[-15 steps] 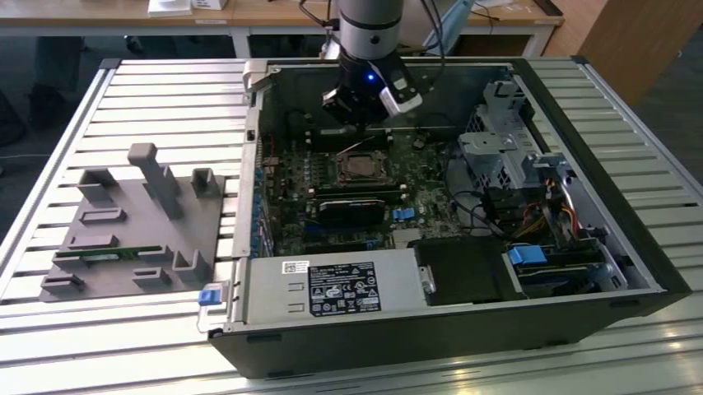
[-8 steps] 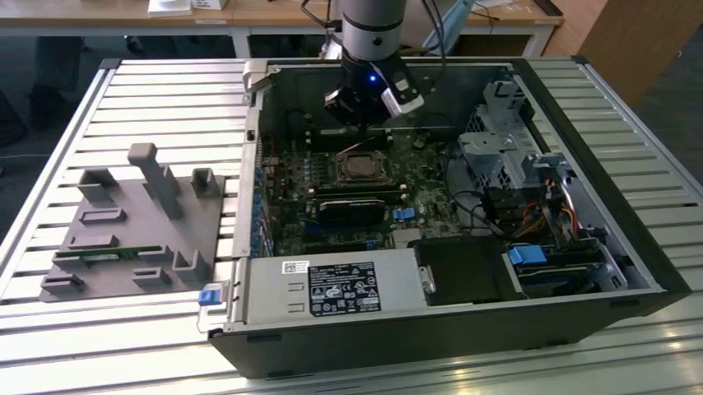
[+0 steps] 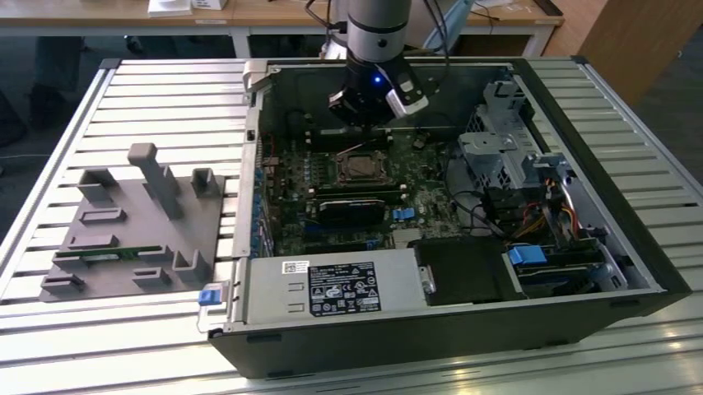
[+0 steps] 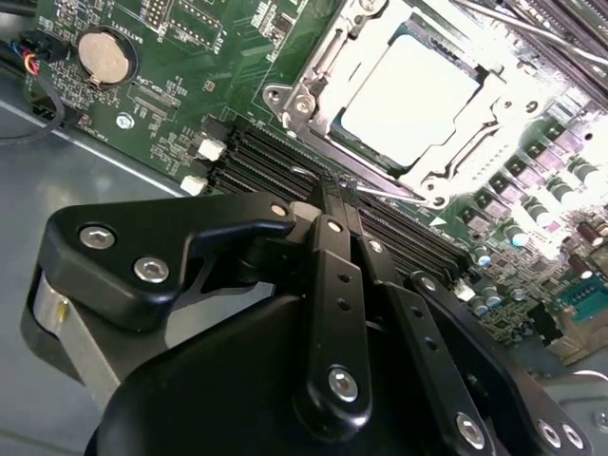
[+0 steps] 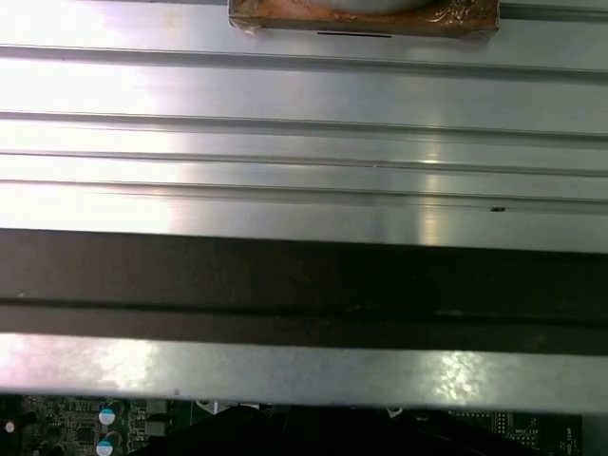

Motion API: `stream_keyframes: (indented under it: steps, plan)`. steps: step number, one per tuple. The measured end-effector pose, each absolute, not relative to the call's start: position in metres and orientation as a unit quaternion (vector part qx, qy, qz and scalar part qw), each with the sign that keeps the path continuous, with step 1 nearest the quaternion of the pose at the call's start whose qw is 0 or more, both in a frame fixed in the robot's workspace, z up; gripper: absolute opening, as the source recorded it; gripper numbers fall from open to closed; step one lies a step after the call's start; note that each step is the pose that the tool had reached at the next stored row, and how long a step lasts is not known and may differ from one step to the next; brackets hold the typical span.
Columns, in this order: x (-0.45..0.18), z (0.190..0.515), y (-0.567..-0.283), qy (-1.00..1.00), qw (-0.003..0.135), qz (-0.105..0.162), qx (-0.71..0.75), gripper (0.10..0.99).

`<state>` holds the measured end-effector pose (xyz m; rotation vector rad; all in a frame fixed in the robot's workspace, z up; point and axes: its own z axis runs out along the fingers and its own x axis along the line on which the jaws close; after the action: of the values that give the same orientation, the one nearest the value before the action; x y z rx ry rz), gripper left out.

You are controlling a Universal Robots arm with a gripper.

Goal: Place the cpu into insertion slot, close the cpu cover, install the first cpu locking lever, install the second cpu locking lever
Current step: 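Install the first cpu locking lever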

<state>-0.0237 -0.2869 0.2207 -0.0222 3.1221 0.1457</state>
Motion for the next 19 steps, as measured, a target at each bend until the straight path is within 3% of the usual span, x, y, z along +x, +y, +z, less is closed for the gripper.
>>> stream_keyframes:
  steps: [19]
  plan:
    - [-0.015, 0.202, -0.287, 0.999, 0.007, 0.047, -0.007, 0.106]
